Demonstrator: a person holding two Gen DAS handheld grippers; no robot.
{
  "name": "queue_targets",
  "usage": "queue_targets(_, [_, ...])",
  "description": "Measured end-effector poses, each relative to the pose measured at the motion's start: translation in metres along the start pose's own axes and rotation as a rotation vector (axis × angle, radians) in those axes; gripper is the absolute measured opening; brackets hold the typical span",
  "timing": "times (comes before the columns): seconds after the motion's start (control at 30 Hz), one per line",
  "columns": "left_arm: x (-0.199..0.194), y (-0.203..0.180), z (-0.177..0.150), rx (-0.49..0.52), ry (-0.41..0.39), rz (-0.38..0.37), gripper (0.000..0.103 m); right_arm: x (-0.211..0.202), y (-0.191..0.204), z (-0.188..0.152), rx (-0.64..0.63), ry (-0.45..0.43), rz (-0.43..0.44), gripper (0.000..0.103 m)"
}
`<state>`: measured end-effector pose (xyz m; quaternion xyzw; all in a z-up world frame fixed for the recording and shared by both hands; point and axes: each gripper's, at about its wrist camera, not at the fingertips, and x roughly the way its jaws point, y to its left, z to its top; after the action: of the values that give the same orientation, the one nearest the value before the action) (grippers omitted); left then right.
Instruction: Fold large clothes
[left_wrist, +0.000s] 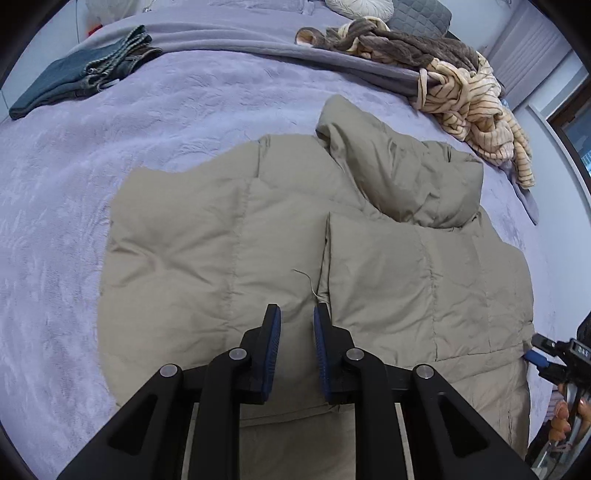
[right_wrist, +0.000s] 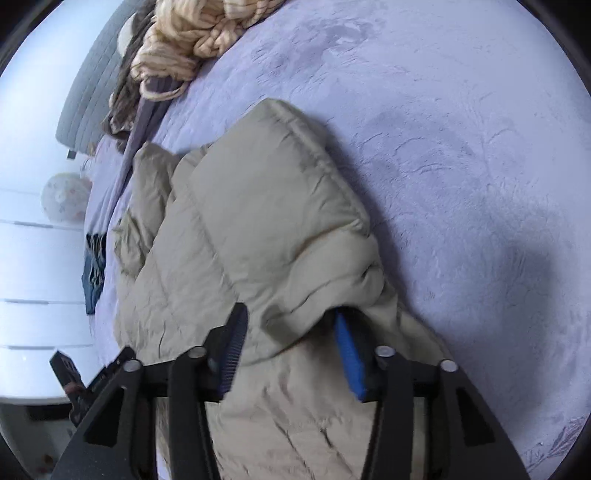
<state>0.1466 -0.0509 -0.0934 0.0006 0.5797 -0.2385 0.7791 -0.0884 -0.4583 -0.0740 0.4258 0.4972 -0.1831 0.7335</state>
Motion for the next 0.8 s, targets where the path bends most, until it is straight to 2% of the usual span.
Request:
queue_targets(0.07, [-0.008,0.002,0.003,-0.003,-0.013,-0.013,0.02,-0.014,0.012,-0.012,-0.09,-0.02,0.002,0.06])
queue_targets(0.1, [-0.011,0.0,0.006,-0.002,-0.017,-0.025,0.02,-0.025,0.014,-0.015,-0.128,-0.067,-0.003,0.06])
queue_targets(0.17, [-0.016,-0.007,0.008,0.009,-0.018,-0.044,0.02,-0.035,0.009,-0.007,-0.119,-0.144,-0.024,0.06])
queue_targets(0.23, [-0.013,-0.026,0.013,0.036,-0.023,-0.061,0.02,-0.032,-0.011,0.017,0.015,-0.19,-0.007,0.06])
queue_targets(0.33, [0.003,-0.05,0.017,0.082,-0.016,-0.034,0.02,-0.004,-0.053,0.055,0.294,-0.195,0.136,0.06])
queue_targets(0.4, [0.021,-0.057,0.015,0.093,0.008,0.003,0.02,0.022,-0.065,0.068,0.425,-0.148,0.261,0.06])
queue_targets(0.47, [0.04,-0.056,0.011,0.091,0.046,0.033,0.02,0.04,-0.054,0.072,0.438,-0.1,0.351,0.037])
queue_targets(0.5, [0.047,-0.054,0.009,0.09,0.058,0.043,0.02,0.044,-0.038,0.075,0.359,-0.089,0.343,0.022])
queue_targets(0.53, [0.052,-0.052,0.007,0.091,0.062,0.051,0.02,0.044,-0.024,0.076,0.285,-0.087,0.304,0.021])
queue_targets(0.6, [0.057,-0.048,0.006,0.086,0.065,0.047,0.02,0.046,0.0,0.081,0.121,-0.088,0.165,0.018])
queue_targets(0.67, [0.062,-0.047,0.005,0.093,0.067,0.036,0.02,0.054,0.004,0.085,0.013,-0.091,0.019,0.018])
queue_targets(0.73, [0.067,-0.052,0.005,0.121,0.07,0.042,0.02,0.062,-0.001,0.087,-0.002,-0.103,-0.061,0.018])
queue_targets(0.8, [0.069,-0.056,0.004,0.143,0.07,0.069,0.02,0.06,-0.004,0.087,0.028,-0.14,-0.071,0.019])
